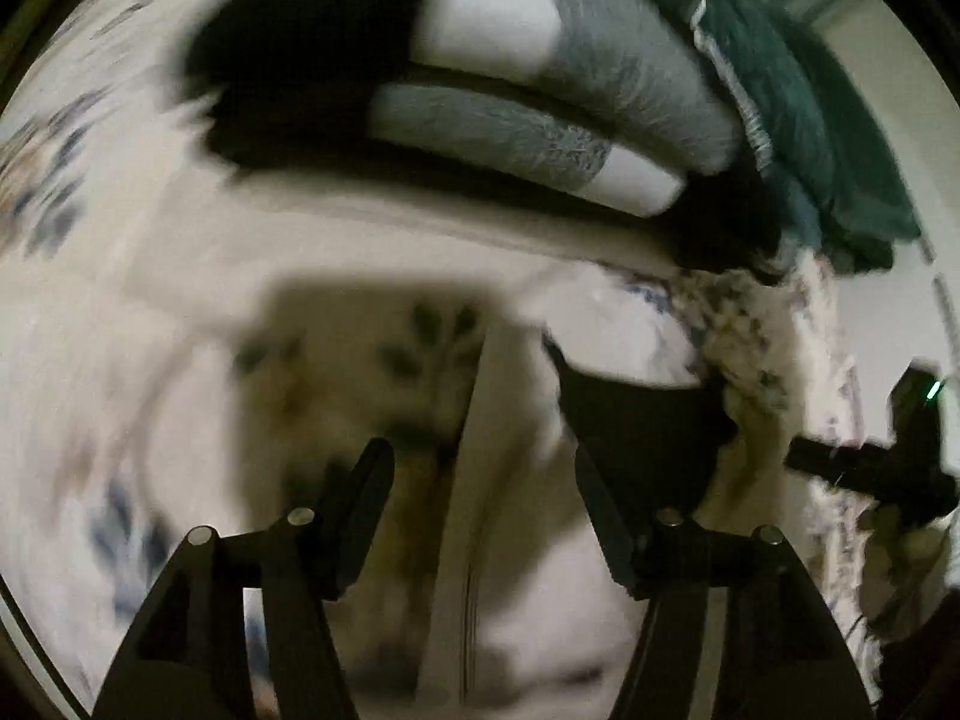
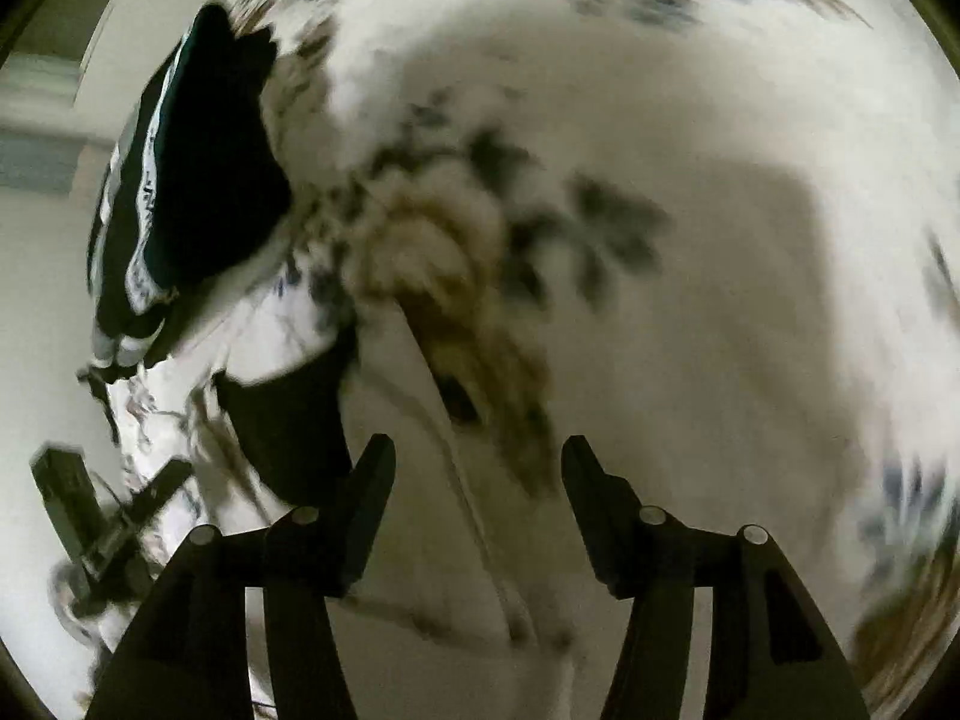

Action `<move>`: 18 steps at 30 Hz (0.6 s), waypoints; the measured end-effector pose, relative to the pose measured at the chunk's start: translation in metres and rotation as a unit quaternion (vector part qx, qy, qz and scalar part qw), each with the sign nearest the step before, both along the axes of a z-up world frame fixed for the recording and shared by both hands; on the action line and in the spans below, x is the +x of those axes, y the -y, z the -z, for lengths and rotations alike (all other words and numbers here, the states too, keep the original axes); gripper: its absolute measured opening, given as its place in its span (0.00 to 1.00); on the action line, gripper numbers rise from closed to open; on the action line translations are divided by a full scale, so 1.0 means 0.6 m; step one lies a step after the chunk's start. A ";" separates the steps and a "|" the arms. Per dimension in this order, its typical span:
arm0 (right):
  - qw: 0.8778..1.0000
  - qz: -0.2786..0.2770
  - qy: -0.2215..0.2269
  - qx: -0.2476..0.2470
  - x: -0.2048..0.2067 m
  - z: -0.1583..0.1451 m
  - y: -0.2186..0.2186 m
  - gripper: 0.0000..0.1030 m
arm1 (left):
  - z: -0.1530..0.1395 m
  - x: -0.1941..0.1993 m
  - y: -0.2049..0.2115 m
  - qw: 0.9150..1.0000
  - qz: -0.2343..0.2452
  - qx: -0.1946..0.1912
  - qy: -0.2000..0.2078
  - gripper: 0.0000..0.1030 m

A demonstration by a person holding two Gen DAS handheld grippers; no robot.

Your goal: Fold small clothes

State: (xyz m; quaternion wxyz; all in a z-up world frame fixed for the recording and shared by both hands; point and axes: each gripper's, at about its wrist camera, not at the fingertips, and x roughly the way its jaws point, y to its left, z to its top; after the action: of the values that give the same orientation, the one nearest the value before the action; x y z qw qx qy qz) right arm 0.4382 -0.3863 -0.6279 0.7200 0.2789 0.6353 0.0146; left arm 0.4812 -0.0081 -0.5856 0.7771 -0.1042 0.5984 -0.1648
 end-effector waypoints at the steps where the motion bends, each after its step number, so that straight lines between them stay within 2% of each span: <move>1: 1.000 -0.012 -0.002 0.000 0.020 0.006 -0.010 0.58 | 0.015 0.022 0.016 1.000 0.010 0.007 -0.007 0.58; 3: 0.999 -0.043 -0.029 -0.001 0.070 0.033 -0.031 0.58 | 0.037 0.050 0.043 0.999 0.029 0.033 -0.017 0.56; 4: 0.998 -0.047 -0.035 0.000 0.081 0.040 -0.036 0.58 | 0.038 0.054 0.051 0.998 0.039 0.046 -0.008 0.56; 5: 0.998 -0.052 -0.045 0.003 0.092 0.049 -0.043 0.57 | 0.034 0.055 0.059 0.997 0.049 0.059 0.007 0.36; 6: 0.997 -0.058 -0.045 0.004 0.098 0.051 -0.049 0.38 | 0.028 0.053 0.064 0.996 0.055 0.073 0.018 0.11; 7: 0.997 -0.059 -0.040 -0.002 0.103 0.048 -0.058 0.18 | 0.019 0.048 0.067 0.994 0.060 0.084 0.029 0.09; 8: 0.997 -0.060 -0.038 -0.013 0.103 0.042 -0.061 0.05 | 0.007 0.041 0.064 0.994 0.062 0.076 0.043 0.06; 10: 0.998 -0.053 -0.020 -0.016 0.097 0.022 -0.067 0.04 | -0.016 0.026 0.056 0.994 0.057 0.071 0.060 0.06; 15: 0.998 -0.054 0.043 -0.014 0.043 -0.076 -0.092 0.04 | -0.110 -0.054 0.022 0.993 0.035 0.049 0.105 0.05; 16: 0.997 -0.056 0.052 -0.013 0.033 -0.090 -0.095 0.04 | -0.125 -0.071 0.016 0.992 0.033 0.049 0.113 0.05; 18: 0.994 -0.069 0.081 -0.009 -0.011 -0.138 -0.114 0.04 | -0.160 -0.126 0.007 0.987 0.032 0.076 0.135 0.05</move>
State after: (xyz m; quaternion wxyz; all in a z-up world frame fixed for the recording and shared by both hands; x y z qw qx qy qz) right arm 0.4318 -0.3179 -0.5452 0.7688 0.2259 0.5928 0.0814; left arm 0.4055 -0.0121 -0.4897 0.8508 -0.0022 0.5017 -0.1564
